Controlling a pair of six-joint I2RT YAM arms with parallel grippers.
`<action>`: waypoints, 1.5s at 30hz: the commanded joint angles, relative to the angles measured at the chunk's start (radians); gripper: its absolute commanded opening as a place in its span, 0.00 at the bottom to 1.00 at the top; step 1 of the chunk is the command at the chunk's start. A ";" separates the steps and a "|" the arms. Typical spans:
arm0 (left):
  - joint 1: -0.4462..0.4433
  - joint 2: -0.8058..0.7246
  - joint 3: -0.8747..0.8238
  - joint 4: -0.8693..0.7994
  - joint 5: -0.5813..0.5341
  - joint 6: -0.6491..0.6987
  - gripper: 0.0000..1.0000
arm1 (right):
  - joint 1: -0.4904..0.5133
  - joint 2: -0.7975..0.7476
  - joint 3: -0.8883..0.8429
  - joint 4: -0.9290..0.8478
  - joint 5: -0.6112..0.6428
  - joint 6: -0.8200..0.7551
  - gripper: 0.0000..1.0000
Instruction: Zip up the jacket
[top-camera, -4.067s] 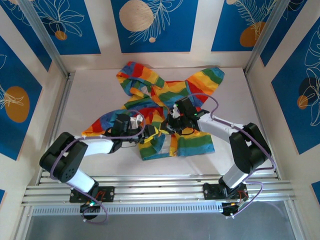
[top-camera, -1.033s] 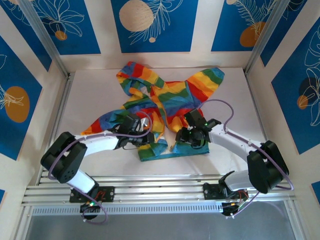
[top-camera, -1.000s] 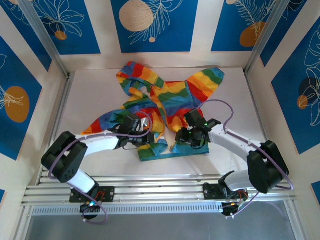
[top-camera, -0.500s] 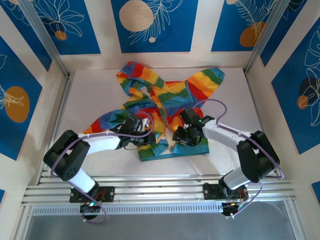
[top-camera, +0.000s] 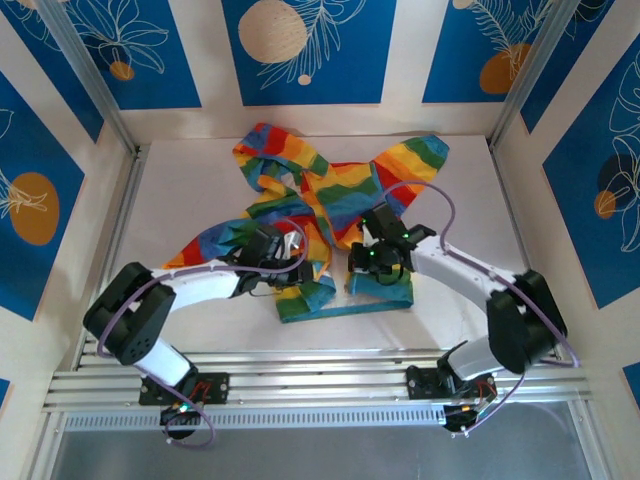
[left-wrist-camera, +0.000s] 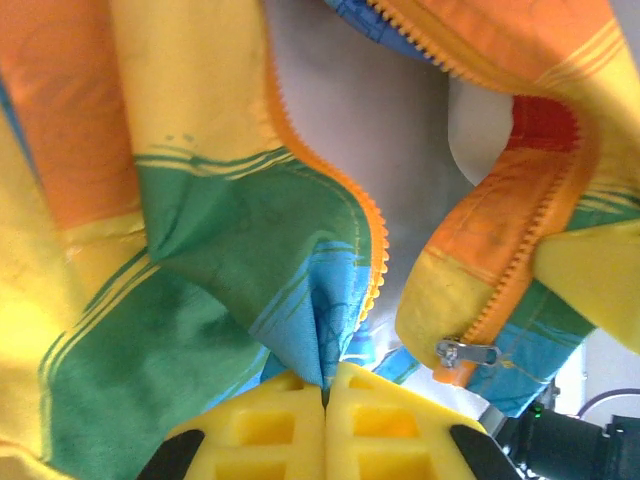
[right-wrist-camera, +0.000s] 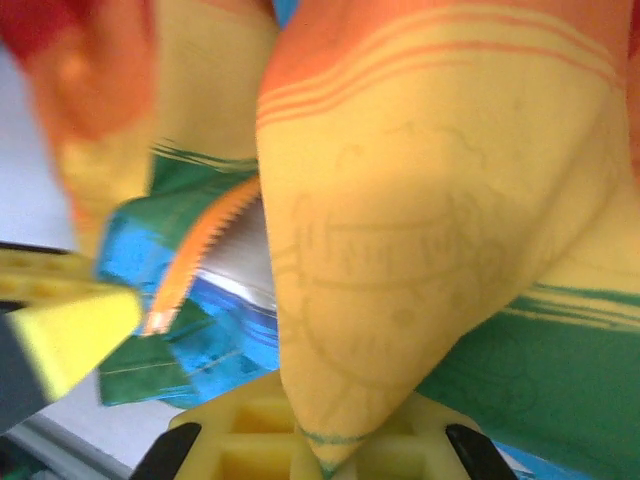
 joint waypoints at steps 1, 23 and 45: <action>-0.008 -0.058 0.034 0.095 0.026 0.032 0.00 | -0.009 -0.094 -0.018 0.092 -0.046 -0.159 0.00; -0.050 -0.152 -0.114 0.607 -0.009 0.080 0.00 | -0.138 -0.218 -0.110 0.333 -0.372 -0.187 0.00; -0.273 -0.016 -0.027 0.369 -0.398 0.177 0.00 | -0.081 -0.044 0.060 0.053 -0.080 0.096 0.00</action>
